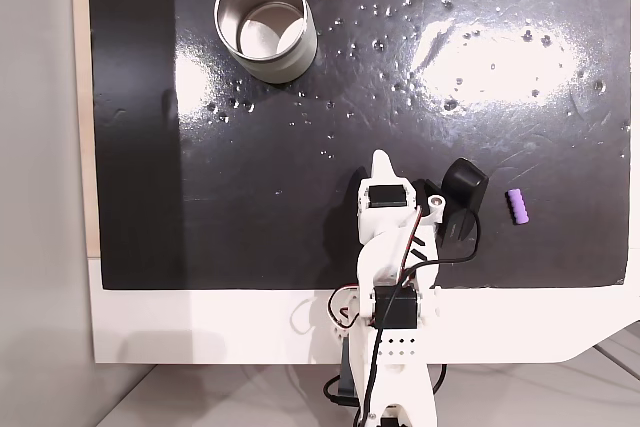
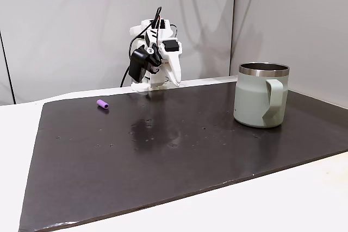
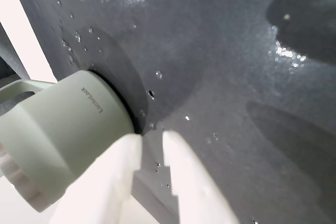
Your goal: Grasp a pengrip and put it in the cup.
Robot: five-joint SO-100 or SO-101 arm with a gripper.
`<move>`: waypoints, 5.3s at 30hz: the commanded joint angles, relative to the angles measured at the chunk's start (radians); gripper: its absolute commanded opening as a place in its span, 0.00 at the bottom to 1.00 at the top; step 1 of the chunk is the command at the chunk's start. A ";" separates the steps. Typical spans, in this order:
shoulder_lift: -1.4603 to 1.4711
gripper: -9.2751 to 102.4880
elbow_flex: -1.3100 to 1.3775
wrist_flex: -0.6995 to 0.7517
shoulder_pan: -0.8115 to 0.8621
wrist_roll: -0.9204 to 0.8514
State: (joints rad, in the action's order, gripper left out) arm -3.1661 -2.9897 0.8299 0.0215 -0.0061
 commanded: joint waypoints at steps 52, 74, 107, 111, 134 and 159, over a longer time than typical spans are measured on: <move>0.917 0.08 1.351 0.962 0.790 -0.186; 1.204 0.35 1.301 0.758 0.824 -0.064; 1.476 0.28 1.015 0.290 0.911 -0.184; 1.506 0.27 1.019 0.282 0.897 -0.184; 1.522 0.08 1.104 0.344 0.877 -0.216; 1.489 0.08 1.680 0.684 0.534 -0.295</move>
State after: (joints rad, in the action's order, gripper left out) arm -1.6782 -1.4174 1.4742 0.6213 -0.3574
